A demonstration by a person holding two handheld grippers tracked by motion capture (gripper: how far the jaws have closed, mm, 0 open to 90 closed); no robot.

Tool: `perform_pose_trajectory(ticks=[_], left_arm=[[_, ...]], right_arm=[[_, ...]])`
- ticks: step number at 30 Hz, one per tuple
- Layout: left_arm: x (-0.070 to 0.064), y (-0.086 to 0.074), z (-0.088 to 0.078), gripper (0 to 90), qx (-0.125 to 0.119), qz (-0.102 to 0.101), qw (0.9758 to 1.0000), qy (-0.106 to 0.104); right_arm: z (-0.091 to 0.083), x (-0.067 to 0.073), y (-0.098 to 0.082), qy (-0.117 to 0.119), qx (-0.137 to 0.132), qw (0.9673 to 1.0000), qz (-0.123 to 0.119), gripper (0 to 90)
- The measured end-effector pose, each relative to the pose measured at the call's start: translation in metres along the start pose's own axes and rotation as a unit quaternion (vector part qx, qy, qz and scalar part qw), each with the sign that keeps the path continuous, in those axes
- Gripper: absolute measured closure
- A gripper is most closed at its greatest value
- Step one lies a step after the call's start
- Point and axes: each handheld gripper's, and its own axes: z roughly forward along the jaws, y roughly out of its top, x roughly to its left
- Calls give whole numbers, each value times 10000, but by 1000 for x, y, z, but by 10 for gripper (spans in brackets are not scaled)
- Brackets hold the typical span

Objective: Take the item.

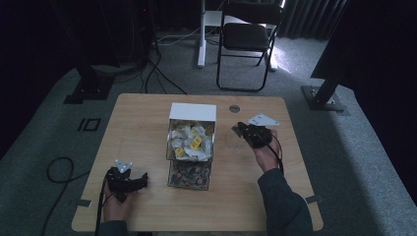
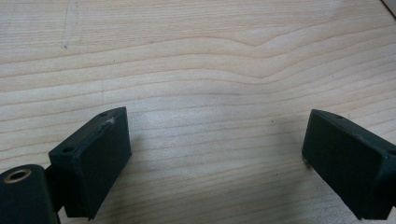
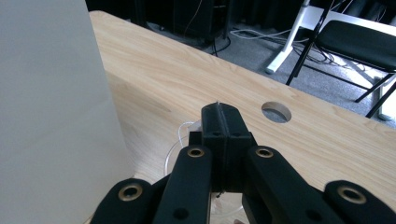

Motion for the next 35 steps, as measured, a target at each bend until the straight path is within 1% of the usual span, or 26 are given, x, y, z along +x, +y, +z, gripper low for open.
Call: perform_pose_trajectory(ticks=[3, 4, 5, 7, 8, 9, 10, 12, 13, 15, 18, 21, 27, 31, 35], left_arm=[[0, 0, 0, 84, 4, 5, 10000, -1], [0, 0, 0, 84, 2, 3, 10000, -2], [0, 0, 0, 84, 3, 3, 10000, -2], [0, 0, 0, 84, 4, 4, 10000, -1], [0, 0, 0, 84, 5, 5, 10000, -1], [0, 0, 0, 84, 6, 4, 10000, -1], [0, 0, 0, 84, 0, 0, 10000, -1], [0, 0, 0, 84, 6, 4, 10000, -1], [0, 0, 0, 84, 4, 4, 10000, 0], [0, 0, 0, 84, 4, 5, 10000, 0], [0, 0, 0, 84, 3, 4, 10000, -1], [0, 0, 0, 84, 5, 4, 10000, 0], [0, 0, 0, 84, 4, 4, 10000, -1], [0, 0, 0, 84, 4, 4, 10000, 0], [0, 0, 0, 84, 3, 4, 10000, -1]], right_arm=[[4, 1, -1, -3, 67, 10000, 3, 900], [4, 0, -1, 25, 96, 9999, 24, 847], [5, 0, -2, 127, 119, 9998, 68, 709], [7, 0, -3, 198, 172, 9996, 97, 517], [8, 1, -3, 189, 221, 9995, 113, 445], [8, 1, -3, 173, 244, 9995, 130, 384], [8, 1, -4, 162, 256, 9994, 146, 343], [8, 1, -4, 181, 250, 9993, 203, 283], [7, 1, -5, 153, 249, 9994, 196, 265], [5, 1, -5, 199, 228, 9993, 201, 229], [2, 1, -5, 255, 197, 9992, 229, 210], [-1, 0, -8, 337, 223, 9988, 266, 205], [-8, -1, -20, 333, 327, 9986, 233, 204], [-13, -4, -29, 278, 404, 9986, 214, 204], [-19, -9, -38, 231, 457, 9984, 235, 204]])
